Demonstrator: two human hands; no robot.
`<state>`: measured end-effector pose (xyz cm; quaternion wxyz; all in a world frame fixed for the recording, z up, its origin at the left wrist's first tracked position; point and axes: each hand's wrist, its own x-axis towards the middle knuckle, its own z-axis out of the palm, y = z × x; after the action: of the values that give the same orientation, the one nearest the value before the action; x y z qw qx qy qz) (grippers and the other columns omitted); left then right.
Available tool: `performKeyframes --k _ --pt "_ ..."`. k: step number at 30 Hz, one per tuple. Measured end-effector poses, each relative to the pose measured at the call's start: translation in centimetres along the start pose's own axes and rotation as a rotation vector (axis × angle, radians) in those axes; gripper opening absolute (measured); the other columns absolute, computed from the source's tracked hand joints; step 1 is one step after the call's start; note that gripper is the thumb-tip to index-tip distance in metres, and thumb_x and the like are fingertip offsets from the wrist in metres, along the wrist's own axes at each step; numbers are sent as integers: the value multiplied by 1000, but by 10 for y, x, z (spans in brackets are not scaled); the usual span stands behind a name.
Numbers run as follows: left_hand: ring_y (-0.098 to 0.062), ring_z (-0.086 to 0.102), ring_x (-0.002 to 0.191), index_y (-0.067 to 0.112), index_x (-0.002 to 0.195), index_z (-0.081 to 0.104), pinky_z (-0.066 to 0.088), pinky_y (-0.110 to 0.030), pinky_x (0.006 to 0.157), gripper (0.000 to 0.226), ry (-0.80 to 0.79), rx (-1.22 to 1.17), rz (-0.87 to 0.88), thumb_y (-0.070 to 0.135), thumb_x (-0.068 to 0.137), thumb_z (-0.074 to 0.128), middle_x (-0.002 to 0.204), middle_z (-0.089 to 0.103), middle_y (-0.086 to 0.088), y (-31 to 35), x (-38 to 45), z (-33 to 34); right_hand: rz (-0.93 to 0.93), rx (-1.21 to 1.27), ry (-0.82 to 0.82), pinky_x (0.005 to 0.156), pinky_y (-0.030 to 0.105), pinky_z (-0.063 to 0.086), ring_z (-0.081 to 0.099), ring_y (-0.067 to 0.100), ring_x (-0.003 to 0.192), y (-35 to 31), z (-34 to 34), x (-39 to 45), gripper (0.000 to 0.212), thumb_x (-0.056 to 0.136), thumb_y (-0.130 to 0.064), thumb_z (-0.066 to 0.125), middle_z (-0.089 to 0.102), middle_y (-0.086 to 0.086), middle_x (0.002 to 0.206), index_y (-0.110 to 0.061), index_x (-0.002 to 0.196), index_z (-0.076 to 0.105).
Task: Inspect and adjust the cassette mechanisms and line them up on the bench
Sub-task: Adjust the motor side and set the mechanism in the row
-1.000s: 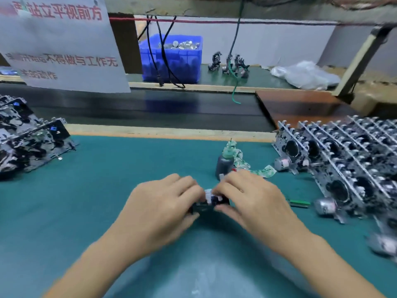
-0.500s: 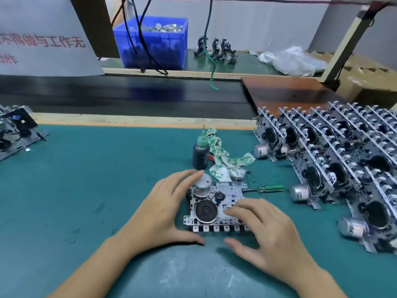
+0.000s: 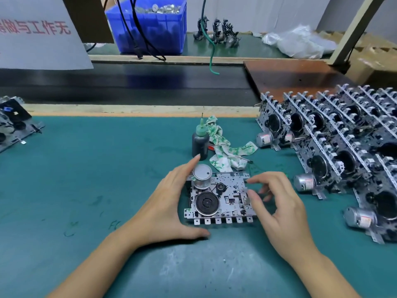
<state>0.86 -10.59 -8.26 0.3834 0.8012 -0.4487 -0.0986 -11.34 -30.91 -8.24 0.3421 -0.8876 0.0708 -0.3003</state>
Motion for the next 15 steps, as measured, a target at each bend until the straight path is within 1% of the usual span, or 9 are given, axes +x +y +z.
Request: performKeyframes --k 2,3,5,6,7,10,12,15 --pt "8 30 130 55 142 4 25 -13 107 113 27 36 9 52 56 76 136 24 40 5 1 3 14 10 -4 69 16 41 52 5 83 0 0 1 17 89 -40 47 51 -20 101 -31 99 56" --pt "6 32 128 52 143 9 26 -15 106 109 47 74 27 51 56 74 135 27 38 7 2 5 18 14 -7 70 15 41 53 5 84 0 0 1 16 88 -41 47 51 -20 101 -33 99 55" --pt "1 35 127 41 144 17 28 -20 106 103 89 153 83 51 57 71 134 34 28 9 4 6 26 24 -14 71 14 40 53 5 85 -1 0 1 15 88 -41 48 50 -23 101 -33 99 55" --pt "1 34 128 38 144 18 27 -20 107 101 103 176 111 52 58 71 135 34 23 8 4 6 30 32 -13 71 13 40 53 5 86 -1 0 1 16 88 -41 49 51 -23 101 -32 99 55" --pt "3 32 129 37 144 19 25 -19 107 101 107 182 130 53 59 72 136 33 22 8 3 5 35 43 -7 72 12 40 53 4 86 -1 0 1 16 88 -41 49 51 -23 101 -31 99 56" --pt "10 26 129 41 143 17 21 -14 108 103 80 152 135 62 60 74 137 27 29 5 3 2 51 66 22 73 11 39 53 4 88 -1 -1 2 18 89 -39 47 52 -22 101 -27 98 58" --pt "8 28 130 43 143 19 22 -14 108 101 72 133 131 64 60 74 137 28 29 4 3 1 62 73 29 73 10 39 53 3 88 -1 -1 2 17 89 -39 46 52 -22 101 -28 98 57" --pt "3 29 131 38 142 24 23 -17 109 96 79 148 167 62 64 74 139 32 21 3 3 1 71 81 25 73 8 39 53 2 90 -1 -2 3 16 89 -39 45 52 -22 103 -31 98 56"
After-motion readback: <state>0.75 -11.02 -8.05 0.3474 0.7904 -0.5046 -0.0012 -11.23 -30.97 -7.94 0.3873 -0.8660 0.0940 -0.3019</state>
